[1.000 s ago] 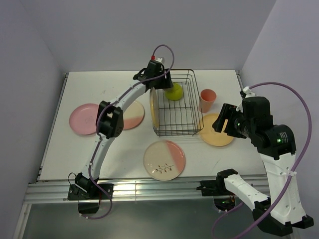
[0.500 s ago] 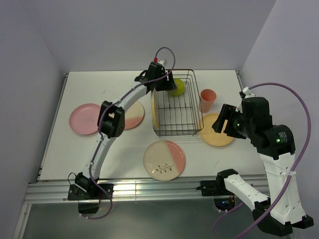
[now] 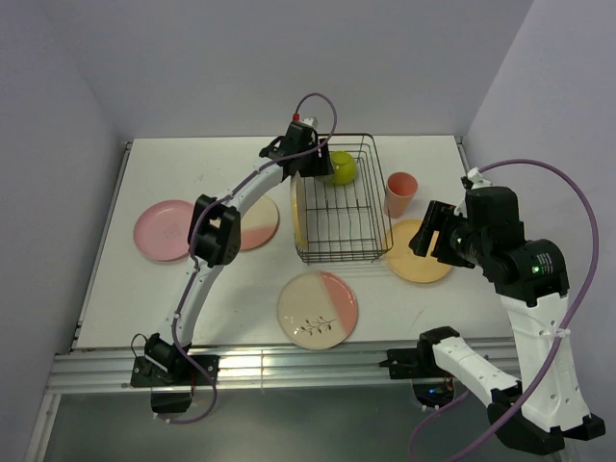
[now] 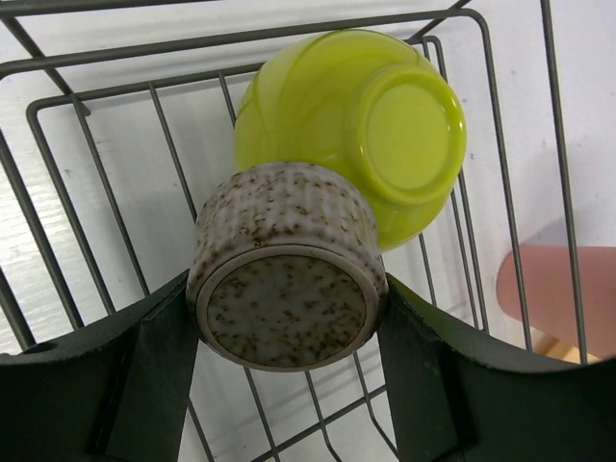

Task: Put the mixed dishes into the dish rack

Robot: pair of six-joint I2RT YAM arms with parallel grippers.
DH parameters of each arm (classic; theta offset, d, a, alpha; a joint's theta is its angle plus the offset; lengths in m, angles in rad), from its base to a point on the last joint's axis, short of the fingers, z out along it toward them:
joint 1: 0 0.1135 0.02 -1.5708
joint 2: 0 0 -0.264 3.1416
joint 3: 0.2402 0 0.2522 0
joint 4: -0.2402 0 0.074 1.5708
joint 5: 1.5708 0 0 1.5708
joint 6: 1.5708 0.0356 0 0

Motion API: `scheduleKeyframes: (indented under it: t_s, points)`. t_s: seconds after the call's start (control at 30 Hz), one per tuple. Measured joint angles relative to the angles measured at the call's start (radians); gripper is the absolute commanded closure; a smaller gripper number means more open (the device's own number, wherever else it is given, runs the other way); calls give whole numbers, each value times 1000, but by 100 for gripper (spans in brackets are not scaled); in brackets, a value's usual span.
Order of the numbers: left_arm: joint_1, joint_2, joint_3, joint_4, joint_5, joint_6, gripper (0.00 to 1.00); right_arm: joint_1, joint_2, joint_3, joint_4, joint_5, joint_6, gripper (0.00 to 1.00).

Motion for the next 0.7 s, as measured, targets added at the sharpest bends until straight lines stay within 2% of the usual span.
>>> scheduleKeyframes:
  t_s: [0.4,0.53,0.57,0.7]
  points:
    - [4,0,4,-28,-68,7,96,0,14,-11,0,0,0,24]
    - [8,0,4,-31,-80,7,84,0,19,-12,0,0,0,24]
    - [10,0,4,-32,-80,7,71,0,20,-12,0,-1,0,24]
    - [13,0,4,-32,-80,7,57,0,27,-12,1,0,-1,24]
